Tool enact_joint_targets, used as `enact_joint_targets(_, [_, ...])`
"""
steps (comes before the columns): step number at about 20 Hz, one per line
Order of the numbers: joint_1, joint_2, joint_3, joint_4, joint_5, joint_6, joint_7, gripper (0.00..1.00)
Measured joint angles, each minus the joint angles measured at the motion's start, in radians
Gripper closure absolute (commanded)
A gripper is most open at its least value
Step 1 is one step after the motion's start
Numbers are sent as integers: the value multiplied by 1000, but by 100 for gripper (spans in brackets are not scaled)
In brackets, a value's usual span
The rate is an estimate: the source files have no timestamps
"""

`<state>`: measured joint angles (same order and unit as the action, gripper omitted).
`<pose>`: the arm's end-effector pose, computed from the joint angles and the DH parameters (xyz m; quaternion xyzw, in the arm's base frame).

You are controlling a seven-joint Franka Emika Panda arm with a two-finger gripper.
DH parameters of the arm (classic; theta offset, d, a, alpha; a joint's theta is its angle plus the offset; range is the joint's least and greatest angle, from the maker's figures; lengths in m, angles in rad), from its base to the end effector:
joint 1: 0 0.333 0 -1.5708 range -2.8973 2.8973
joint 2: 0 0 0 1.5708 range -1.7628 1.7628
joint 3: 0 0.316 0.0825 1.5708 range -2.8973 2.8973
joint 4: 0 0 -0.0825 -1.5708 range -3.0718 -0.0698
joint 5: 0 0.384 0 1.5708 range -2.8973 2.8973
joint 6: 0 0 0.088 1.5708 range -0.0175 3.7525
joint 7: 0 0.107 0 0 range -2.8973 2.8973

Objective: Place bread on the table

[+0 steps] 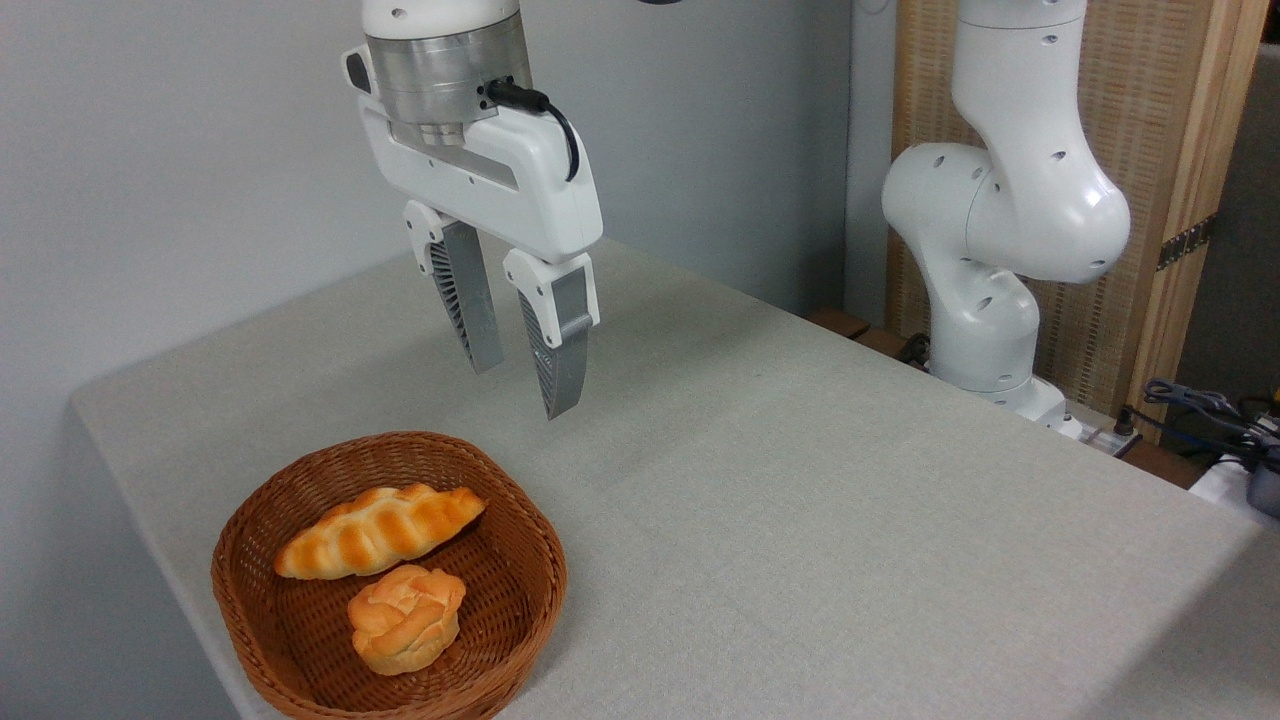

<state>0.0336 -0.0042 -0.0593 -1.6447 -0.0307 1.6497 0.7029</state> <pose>0.5587 -0.0175 0.5988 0.9347 -0.3552 0.0094 0.0128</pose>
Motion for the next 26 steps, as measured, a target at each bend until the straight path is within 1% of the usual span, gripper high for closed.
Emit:
enact_joint_targets(11, [-1, 7, 1, 0, -4, 2, 0, 0])
enact_joint_targets(13, [-2, 8, 0, 0, -11, 32, 0, 0])
enact_joint_targets(16, [-3, 14, 0, -2, -55, 113, 0, 0])
enact_joint_targets(19, [-16, 26, -9, -41, -74, 249, 2, 0])
enact_joint_targets(23, [-35, 78, -72, -126, -81, 458, 2, 0])
enact_joint_targets(26, [-38, 143, -115, -156, -81, 555, 2, 0])
